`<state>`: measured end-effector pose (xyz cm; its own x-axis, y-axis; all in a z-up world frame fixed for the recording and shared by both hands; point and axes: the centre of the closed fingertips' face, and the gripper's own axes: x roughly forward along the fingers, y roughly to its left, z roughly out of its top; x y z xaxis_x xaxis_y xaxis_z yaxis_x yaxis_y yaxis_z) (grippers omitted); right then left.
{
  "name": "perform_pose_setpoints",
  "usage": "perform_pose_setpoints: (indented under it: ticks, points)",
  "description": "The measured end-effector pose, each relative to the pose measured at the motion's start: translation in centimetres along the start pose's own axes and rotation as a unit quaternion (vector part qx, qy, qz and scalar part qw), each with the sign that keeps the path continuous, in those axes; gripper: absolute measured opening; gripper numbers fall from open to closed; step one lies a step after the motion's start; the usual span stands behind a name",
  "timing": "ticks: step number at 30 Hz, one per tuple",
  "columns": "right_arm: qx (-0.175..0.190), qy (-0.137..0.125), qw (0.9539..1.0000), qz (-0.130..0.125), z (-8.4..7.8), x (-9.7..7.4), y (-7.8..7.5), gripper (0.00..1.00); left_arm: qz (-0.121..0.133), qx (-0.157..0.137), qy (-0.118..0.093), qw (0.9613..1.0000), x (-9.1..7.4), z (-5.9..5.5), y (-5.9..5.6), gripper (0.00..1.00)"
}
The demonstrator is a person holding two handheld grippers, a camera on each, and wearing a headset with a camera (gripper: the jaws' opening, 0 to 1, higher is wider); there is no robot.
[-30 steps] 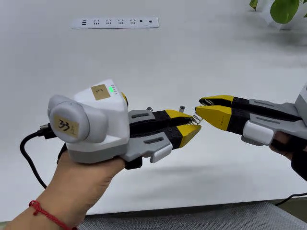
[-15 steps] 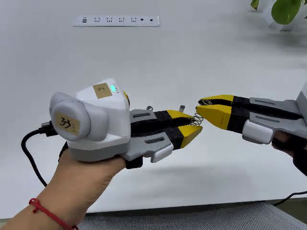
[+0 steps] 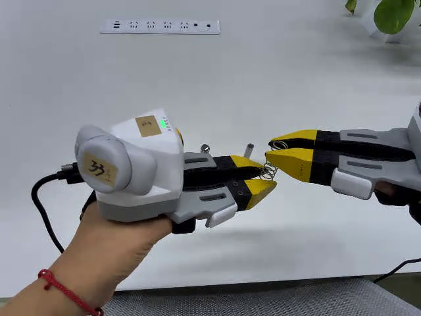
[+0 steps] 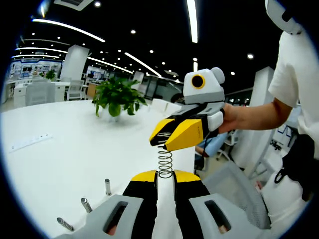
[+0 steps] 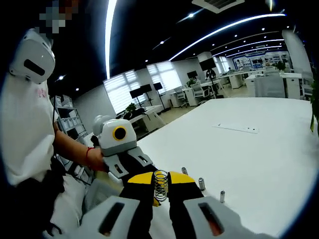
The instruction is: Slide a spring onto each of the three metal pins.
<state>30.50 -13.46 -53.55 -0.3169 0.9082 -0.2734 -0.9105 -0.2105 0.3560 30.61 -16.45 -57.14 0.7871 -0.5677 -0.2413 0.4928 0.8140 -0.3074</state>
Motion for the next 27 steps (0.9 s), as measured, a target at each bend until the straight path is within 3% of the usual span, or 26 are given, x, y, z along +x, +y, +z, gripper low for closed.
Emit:
perform_pose_setpoints:
  ticks: [20,23,26,27]
  points:
    - [-0.041,0.034,0.9985,0.010,-0.6,0.2,0.3,0.12,-0.005,0.001,0.006,1.0000,-0.1,-0.5,0.0,0.10]
    - [-0.043,0.048,0.9978,0.019,-0.7,0.2,0.6,0.21,-0.007,0.001,0.006,1.0000,-0.1,-0.4,0.0,0.10]
    - [-0.093,0.094,0.9906,0.036,-1.3,-0.2,0.7,0.22,-0.007,0.008,0.014,0.9998,-0.2,-0.6,0.0,0.10]
    - [-0.112,0.114,0.9861,0.046,-1.3,-0.5,0.8,0.23,-0.008,0.013,0.017,0.9997,-0.2,-0.7,0.0,0.10]
